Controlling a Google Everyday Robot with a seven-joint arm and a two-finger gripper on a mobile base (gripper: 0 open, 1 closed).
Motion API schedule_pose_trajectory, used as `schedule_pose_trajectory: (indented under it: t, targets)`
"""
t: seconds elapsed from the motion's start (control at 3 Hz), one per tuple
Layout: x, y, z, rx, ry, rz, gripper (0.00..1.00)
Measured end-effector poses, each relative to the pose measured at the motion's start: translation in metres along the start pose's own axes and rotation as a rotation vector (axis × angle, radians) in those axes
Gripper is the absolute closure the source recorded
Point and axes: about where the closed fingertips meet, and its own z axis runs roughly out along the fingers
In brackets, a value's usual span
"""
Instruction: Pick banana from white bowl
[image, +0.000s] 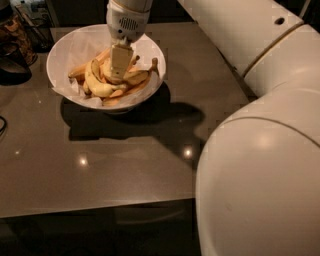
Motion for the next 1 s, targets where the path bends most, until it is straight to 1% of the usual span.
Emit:
schedule_pose_trajectory:
  t: [1.0]
  targets:
    - [-0.0002,0.0016,0.0044,-0.014,0.002,-0.003,0.51]
